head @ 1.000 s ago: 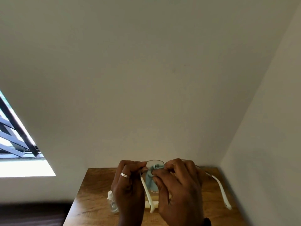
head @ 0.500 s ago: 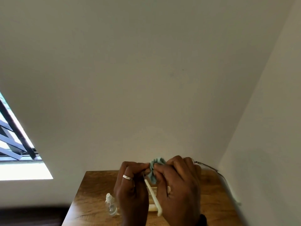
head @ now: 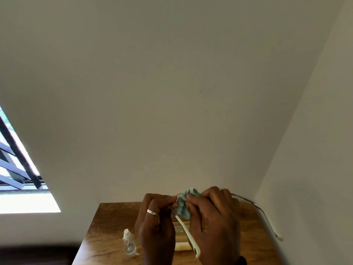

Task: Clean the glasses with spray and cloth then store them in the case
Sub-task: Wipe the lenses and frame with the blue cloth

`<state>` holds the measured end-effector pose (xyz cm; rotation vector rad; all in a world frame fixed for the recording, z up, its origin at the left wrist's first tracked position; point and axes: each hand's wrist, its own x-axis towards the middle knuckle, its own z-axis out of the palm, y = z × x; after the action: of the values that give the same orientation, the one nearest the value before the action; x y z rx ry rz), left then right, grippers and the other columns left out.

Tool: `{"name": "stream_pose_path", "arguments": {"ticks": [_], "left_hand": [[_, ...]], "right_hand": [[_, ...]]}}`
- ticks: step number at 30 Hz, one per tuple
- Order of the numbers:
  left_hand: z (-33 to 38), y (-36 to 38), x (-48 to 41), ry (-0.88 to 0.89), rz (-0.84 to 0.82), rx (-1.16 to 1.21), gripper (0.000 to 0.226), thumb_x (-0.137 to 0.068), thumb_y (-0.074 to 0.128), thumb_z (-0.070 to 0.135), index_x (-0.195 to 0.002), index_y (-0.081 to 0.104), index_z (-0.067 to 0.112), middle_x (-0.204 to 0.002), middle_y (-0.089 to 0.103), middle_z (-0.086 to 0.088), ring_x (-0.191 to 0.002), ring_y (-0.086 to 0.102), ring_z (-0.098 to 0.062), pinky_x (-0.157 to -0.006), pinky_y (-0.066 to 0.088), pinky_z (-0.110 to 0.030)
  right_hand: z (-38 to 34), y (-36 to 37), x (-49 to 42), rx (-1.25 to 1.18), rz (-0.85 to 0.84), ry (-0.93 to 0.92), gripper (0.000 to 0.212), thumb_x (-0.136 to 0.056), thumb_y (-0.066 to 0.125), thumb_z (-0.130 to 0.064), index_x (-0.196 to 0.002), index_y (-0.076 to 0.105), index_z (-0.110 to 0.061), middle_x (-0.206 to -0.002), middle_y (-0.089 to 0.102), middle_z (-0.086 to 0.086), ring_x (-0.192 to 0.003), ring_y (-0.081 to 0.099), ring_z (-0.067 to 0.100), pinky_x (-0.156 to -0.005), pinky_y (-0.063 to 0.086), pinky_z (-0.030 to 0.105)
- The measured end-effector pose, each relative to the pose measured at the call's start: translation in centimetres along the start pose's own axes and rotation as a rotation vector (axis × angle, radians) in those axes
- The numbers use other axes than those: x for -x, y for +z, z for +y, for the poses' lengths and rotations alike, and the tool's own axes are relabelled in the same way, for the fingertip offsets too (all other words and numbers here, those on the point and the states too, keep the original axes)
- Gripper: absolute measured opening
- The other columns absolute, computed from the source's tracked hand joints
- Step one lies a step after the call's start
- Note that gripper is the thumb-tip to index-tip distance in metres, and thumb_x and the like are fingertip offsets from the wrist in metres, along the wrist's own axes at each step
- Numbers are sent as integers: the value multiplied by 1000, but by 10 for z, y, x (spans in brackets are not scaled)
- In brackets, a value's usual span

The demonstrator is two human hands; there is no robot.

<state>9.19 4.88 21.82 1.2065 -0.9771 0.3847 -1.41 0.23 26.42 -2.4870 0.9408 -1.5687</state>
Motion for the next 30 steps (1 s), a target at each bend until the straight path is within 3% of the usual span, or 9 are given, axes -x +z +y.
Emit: {"name": "stream_pose_path", "arguments": {"ticks": [6,10,14,18,22,25,27,30], "left_hand": [[1,-5,-7,9,-3,-50,24,-72,68,-19,-85,70,2,-82,62,-4,-74,64,-15,-58,51,-29],[-3,-11,-5,3,-3,-80,20,-72,67,-18,-82,71,-1,-81,63,-6,-75,64,-17,-58,51,-29],[-3,-11,-3,22,-17,-118,17,-72,69,-15,-81,72,-1,-81,62,-4,-75,64,-14,-60,51,-25],[1,-5,-1,57,-33,-105,12,-72,71,-14,-79,73,-4,-79,62,-5,-73,65,-16,-57,51,-26],[2,-3,-5,37,-5,-78,9,-76,67,-13,-80,72,-6,-79,62,-7,-72,64,-20,-56,51,-32],[-3,-6,-6,35,5,-86,12,-78,64,-14,-81,71,-5,-80,62,-7,-73,64,-21,-55,51,-36],[-8,-7,-4,29,12,-96,17,-78,63,-15,-83,71,-1,-82,62,-7,-74,65,-23,-54,53,-40],[-11,-12,-5,22,46,-68,25,-80,63,-12,-87,69,11,-84,63,-5,-76,66,-23,-57,55,-38]], "right_hand": [[-7,1,1,-44,-89,-65,14,-82,61,-28,-83,72,-20,-81,56,-8,-80,45,6,-71,31,20],[-1,-2,12,9,-184,-126,13,-80,62,-31,-83,72,-24,-82,55,-11,-81,45,6,-70,37,26],[4,-2,11,-18,-88,-58,14,-81,63,-27,-82,73,-18,-79,56,-6,-77,47,9,-64,44,33],[-1,4,2,-42,-8,-12,12,-82,65,-24,-84,74,-15,-79,57,-4,-76,49,9,-68,37,27],[-4,6,-1,-63,-44,-27,13,-83,62,-25,-86,72,-17,-82,57,-6,-77,48,8,-68,39,26],[-2,4,7,-87,-125,-75,6,-79,71,-21,-85,71,-20,-82,54,-8,-78,46,6,-67,38,24],[3,1,14,-98,-159,-75,8,-77,73,-23,-86,73,-22,-83,54,-10,-79,44,2,-64,42,23],[15,-10,24,-151,-32,7,10,-81,69,-26,-86,76,-20,-85,61,-10,-78,54,6,-57,50,25]]}}
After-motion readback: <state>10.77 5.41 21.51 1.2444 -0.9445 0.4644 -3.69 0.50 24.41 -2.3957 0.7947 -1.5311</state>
